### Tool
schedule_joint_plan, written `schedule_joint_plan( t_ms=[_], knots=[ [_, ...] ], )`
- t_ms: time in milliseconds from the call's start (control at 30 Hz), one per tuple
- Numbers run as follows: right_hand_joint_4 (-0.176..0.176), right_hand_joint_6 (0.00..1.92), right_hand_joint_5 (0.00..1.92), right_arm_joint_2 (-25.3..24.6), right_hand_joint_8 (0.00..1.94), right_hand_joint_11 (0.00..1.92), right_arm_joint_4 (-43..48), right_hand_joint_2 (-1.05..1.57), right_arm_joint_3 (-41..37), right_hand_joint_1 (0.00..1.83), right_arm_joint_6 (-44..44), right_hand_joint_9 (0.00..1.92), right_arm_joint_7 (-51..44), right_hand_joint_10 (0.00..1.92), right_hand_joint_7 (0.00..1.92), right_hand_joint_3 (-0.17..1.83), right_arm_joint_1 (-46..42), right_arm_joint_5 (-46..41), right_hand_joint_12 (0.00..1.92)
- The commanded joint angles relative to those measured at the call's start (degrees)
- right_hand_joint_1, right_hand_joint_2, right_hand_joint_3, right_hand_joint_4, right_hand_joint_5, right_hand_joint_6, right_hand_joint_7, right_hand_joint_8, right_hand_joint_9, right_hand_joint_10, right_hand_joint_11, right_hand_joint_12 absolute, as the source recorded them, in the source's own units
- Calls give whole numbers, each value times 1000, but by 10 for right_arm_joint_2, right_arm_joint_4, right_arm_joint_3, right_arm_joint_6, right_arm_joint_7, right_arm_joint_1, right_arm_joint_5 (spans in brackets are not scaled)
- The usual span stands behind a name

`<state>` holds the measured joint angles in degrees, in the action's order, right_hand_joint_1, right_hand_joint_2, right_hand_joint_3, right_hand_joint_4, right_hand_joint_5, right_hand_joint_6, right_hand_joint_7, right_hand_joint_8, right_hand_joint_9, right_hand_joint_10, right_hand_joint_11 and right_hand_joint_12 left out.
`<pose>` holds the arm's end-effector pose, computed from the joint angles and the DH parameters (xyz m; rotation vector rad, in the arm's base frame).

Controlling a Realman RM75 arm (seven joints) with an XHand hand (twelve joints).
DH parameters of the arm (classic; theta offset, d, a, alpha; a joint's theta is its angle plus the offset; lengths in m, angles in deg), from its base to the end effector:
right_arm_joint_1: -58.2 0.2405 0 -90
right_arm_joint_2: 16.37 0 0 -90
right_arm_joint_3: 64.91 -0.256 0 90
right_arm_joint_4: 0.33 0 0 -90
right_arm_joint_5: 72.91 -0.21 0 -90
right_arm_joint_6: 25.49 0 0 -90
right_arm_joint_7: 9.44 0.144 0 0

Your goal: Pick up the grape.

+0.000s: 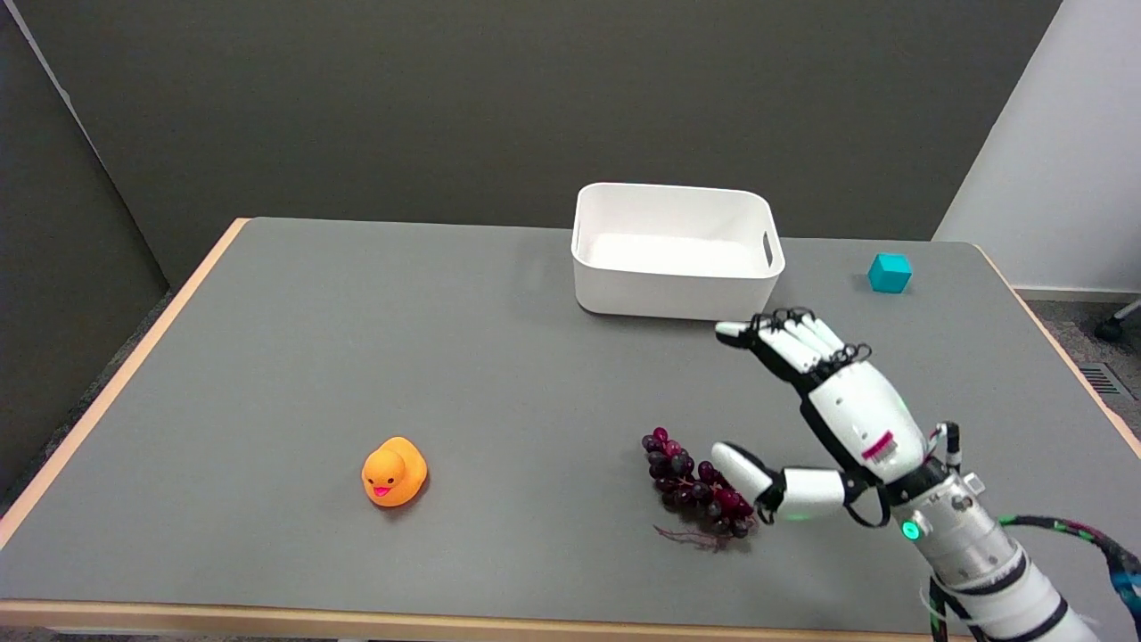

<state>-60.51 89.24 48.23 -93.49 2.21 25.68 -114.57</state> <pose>-0.2561 -0.1667 0.3385 1.8096 -0.0559 0.5531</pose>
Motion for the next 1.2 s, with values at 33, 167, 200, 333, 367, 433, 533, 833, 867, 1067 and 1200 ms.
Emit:
schedule_joint_plan(
  t_ms=[33, 167, 200, 333, 367, 433, 533, 833, 867, 1067, 1200],
  knots=[
    [-87, 494, 263, -35, 435, 73, -112, 626, 93, 324, -98, 178, -17, 848, 337, 785, 5, 9, 1279],
    [-89, 494, 263, -36, 436, 71, -123, 626, 97, 323, -98, 175, -13, 846, 336, 784, 11, 3, 1277],
    [-89, 494, 263, -36, 436, 71, -124, 626, 97, 323, -97, 175, -13, 845, 336, 784, 11, 1, 1276],
    [-90, 495, 263, -37, 436, 71, -136, 626, 103, 324, -74, 175, -16, 846, 336, 784, 23, -19, 1276],
    [-90, 495, 263, -38, 436, 71, -138, 625, 105, 325, -69, 175, -16, 846, 336, 784, 28, -21, 1276],
    [-90, 494, 262, -41, 436, 72, -146, 625, 113, 327, -53, 175, -16, 846, 336, 784, 46, -24, 1276],
    [-90, 484, 255, -46, 436, 71, -155, 626, 114, 339, -30, 172, -12, 845, 334, 785, 63, -24, 1276],
    [-89, 464, 243, -65, 436, 67, -199, 625, 117, 352, 22, 166, -11, 844, 328, 787, 111, -53, 1273],
    [-88, 463, 241, -67, 436, 67, -201, 625, 118, 353, 24, 166, -11, 843, 328, 787, 114, -53, 1273],
    [-88, 456, 237, -74, 437, 66, -198, 629, 120, 362, 27, 162, -11, 842, 325, 788, 115, -53, 1272],
    [-89, 452, 233, -85, 439, 67, -203, 631, 123, 375, 43, 162, -11, 843, 325, 790, 117, -60, 1273]
  ],
)
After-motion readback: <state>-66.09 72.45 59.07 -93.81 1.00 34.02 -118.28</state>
